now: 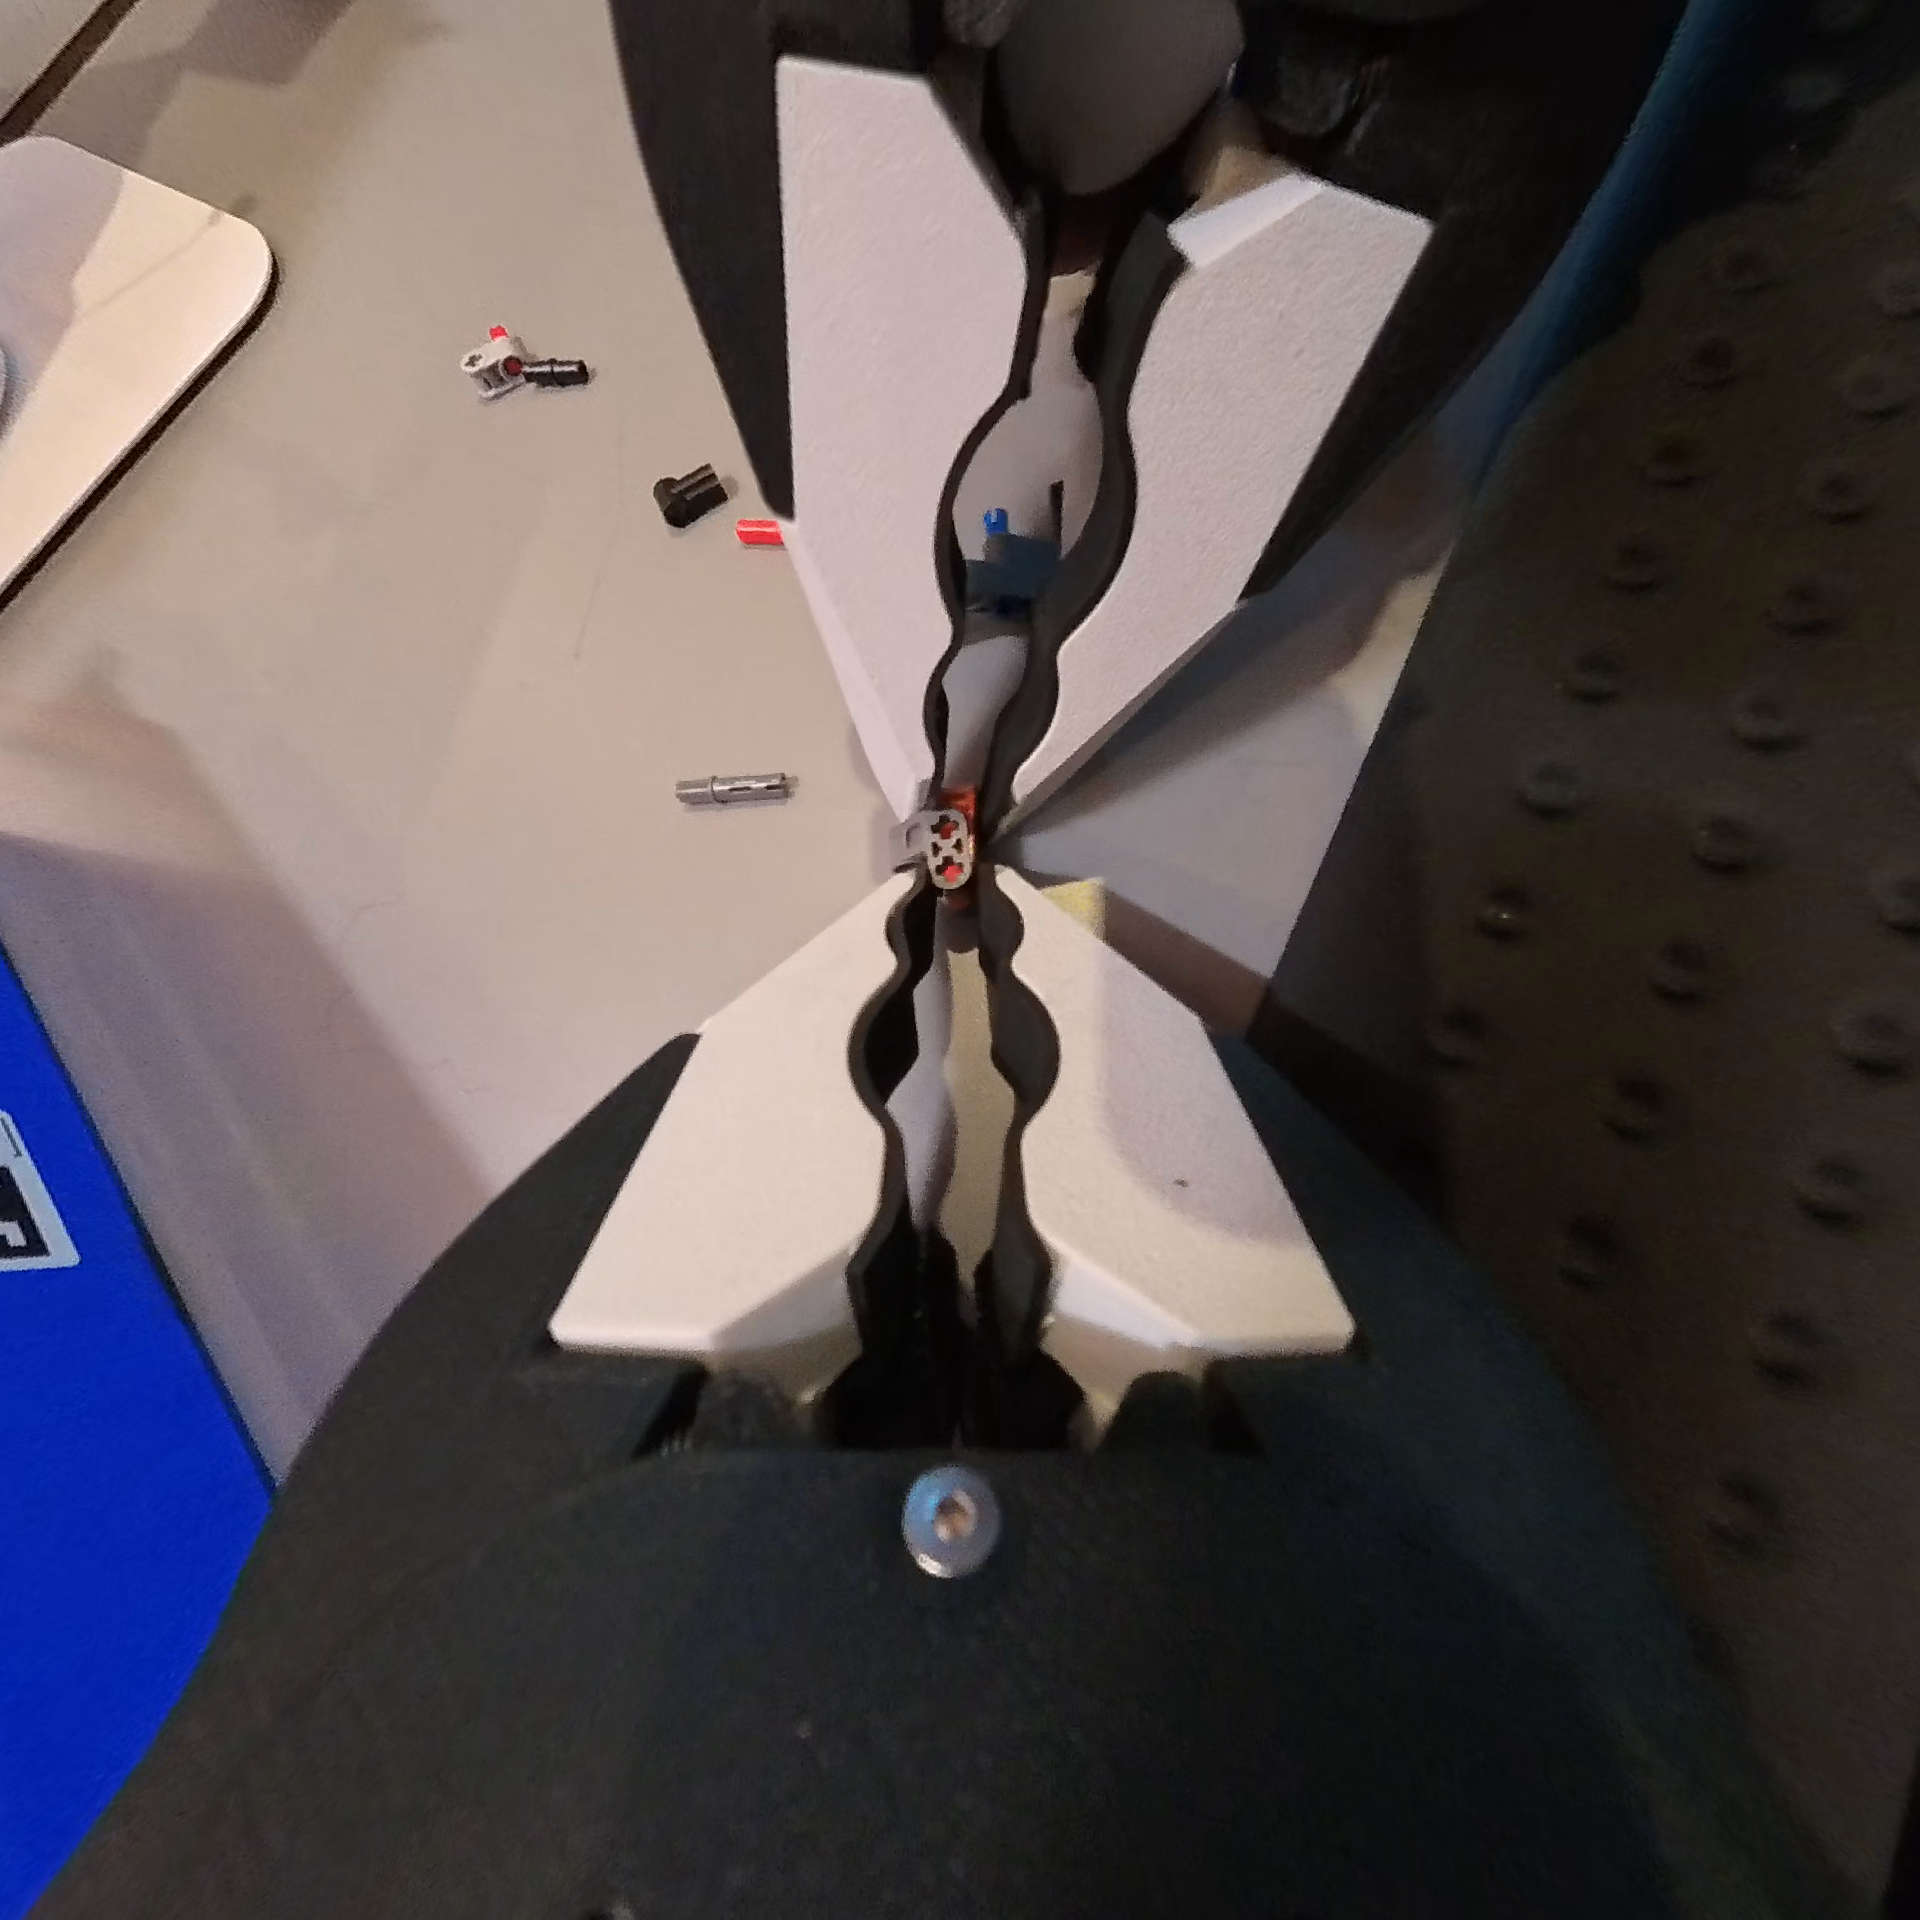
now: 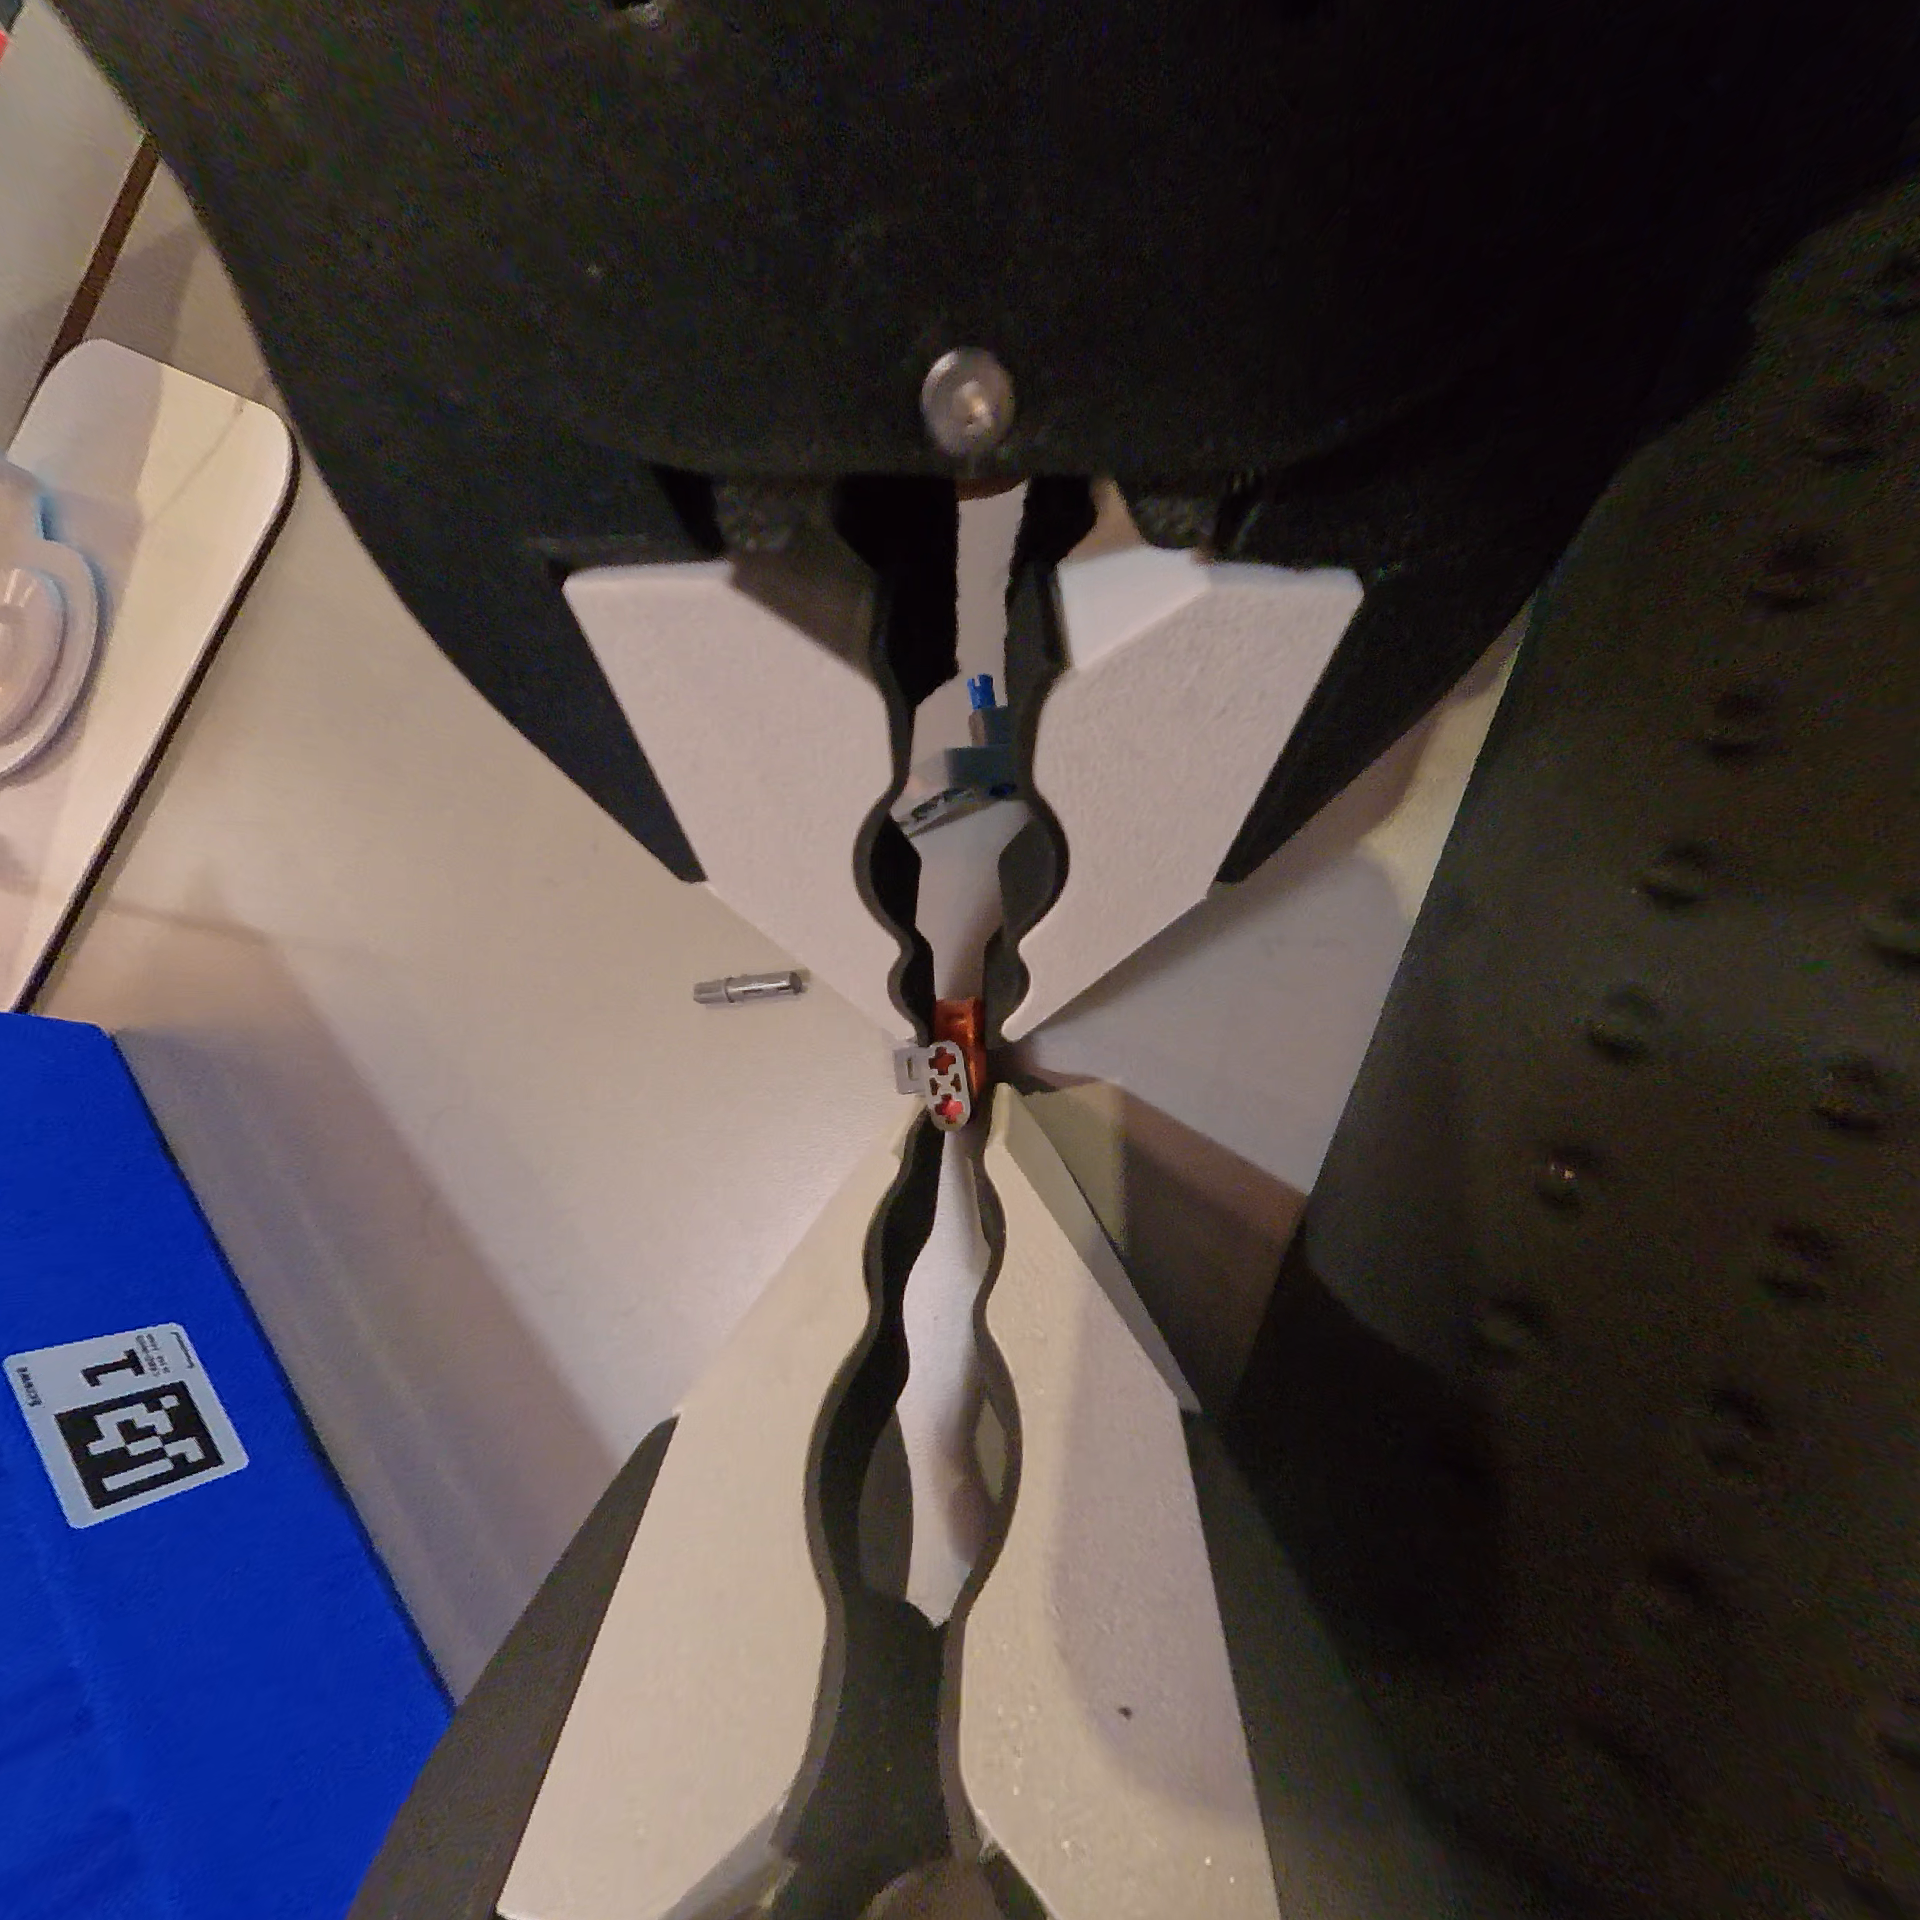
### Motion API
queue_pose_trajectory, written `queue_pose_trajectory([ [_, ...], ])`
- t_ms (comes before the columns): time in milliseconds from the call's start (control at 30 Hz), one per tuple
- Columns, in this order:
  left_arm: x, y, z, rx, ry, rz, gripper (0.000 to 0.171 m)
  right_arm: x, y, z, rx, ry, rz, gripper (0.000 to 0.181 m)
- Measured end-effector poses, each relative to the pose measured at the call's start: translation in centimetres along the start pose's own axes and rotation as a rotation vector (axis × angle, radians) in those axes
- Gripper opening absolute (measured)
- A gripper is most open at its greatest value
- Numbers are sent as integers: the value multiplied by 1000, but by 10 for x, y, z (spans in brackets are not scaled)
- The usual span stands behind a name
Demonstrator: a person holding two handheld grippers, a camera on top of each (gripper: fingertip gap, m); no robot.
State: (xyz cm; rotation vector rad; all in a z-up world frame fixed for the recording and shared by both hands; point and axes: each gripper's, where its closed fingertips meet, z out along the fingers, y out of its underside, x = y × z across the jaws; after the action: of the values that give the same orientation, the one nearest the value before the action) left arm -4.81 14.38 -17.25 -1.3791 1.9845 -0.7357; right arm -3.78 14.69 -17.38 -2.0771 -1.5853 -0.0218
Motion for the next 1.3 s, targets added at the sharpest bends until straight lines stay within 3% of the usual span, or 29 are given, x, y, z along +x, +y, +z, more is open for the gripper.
queue_pose_trajectory([
  [333,0,1,0,12,1,-17,5,0,1,0,-56,-55,-54,5],
  [533,-1,0,2,16,8,-25,6,1,2,-4,4,-83,12,6],
  [600,-2,0,1,18,5,-27,6,5,-3,-15,34,-79,28,15],
  [700,-2,0,2,19,8,-20,5,11,-16,-29,96,-82,37,2],
  [900,-2,0,2,20,10,-13,5,7,-15,-12,67,-113,28,0],
  [1300,-3,-3,6,18,39,-11,5,10,-6,-12,42,-119,41,0],
])
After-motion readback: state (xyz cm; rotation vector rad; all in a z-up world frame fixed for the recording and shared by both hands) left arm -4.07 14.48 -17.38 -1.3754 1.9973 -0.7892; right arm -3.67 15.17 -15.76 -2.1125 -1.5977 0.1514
